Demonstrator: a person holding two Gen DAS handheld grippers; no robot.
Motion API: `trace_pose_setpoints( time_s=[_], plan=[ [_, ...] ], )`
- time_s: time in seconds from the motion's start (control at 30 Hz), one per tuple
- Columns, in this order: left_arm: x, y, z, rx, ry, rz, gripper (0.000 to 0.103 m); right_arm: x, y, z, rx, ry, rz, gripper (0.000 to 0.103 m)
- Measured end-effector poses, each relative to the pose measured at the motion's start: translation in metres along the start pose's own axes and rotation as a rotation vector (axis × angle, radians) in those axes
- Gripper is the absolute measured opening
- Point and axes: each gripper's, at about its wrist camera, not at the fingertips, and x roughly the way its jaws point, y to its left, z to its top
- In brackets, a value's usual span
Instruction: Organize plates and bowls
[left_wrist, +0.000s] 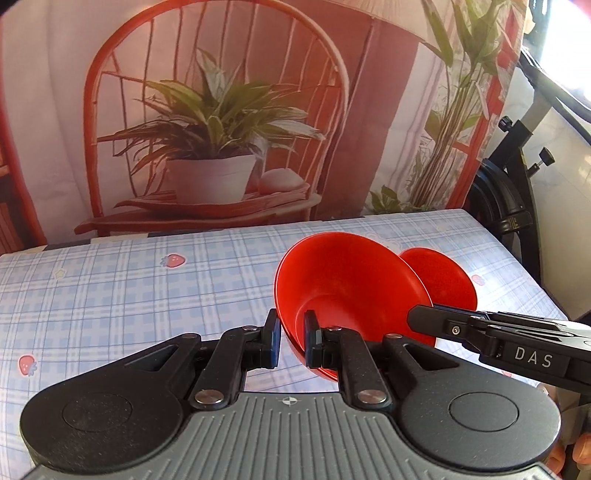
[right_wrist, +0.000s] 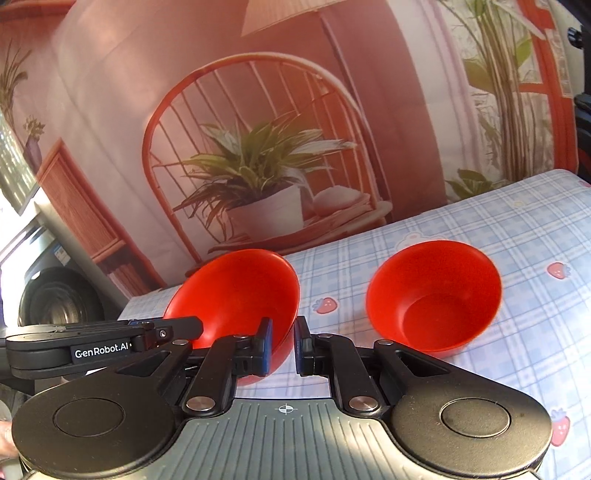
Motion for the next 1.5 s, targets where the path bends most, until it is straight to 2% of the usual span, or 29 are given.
trace_pose_setpoints(
  time_s=[0.2, 0.4, 0.53, 0.7, 0.83, 0.9, 0.93, 1.0, 1.23, 1.5],
  plan=[
    [0.023, -0.057, 0.015, 0.094, 0.011, -0.032, 0.014, -0.030, -0.050, 0.007, 0.096, -0.104, -0.039, 0.011],
    [0.062, -0.098, 0.019, 0.134, 0.055, -0.050, 0.014, -0.040, -0.089, 0.010, 0.128, -0.137, -0.102, 0.011],
    [0.083, -0.110, 0.018, 0.114, 0.089, -0.047, 0.014, -0.039, -0.103, 0.009, 0.135, -0.132, -0.124, 0.011],
    [0.096, -0.123, 0.018, 0.172, 0.072, 0.011, 0.015, -0.029, -0.114, 0.010, 0.146, -0.119, -0.128, 0.011],
    [0.102, -0.123, 0.020, 0.168, 0.085, 0.016, 0.015, -0.022, -0.119, 0.011, 0.159, -0.109, -0.139, 0.011],
    [0.104, -0.122, 0.020, 0.170, 0.095, 0.017, 0.019, -0.020, -0.120, 0.010, 0.156, -0.104, -0.137, 0.011],
    [0.104, -0.122, 0.019, 0.171, 0.095, 0.022, 0.022, -0.020, -0.120, 0.009, 0.155, -0.102, -0.135, 0.012],
    [0.102, -0.118, 0.018, 0.158, 0.100, 0.034, 0.041, -0.022, -0.120, 0.008, 0.153, -0.103, -0.151, 0.014],
    [0.075, -0.108, 0.014, 0.130, 0.055, 0.033, 0.042, -0.048, -0.114, 0.001, 0.144, -0.147, -0.191, 0.014],
    [0.019, -0.103, 0.005, 0.080, -0.029, 0.019, 0.042, -0.097, -0.093, -0.014, 0.126, -0.205, -0.246, 0.014]
  ],
)
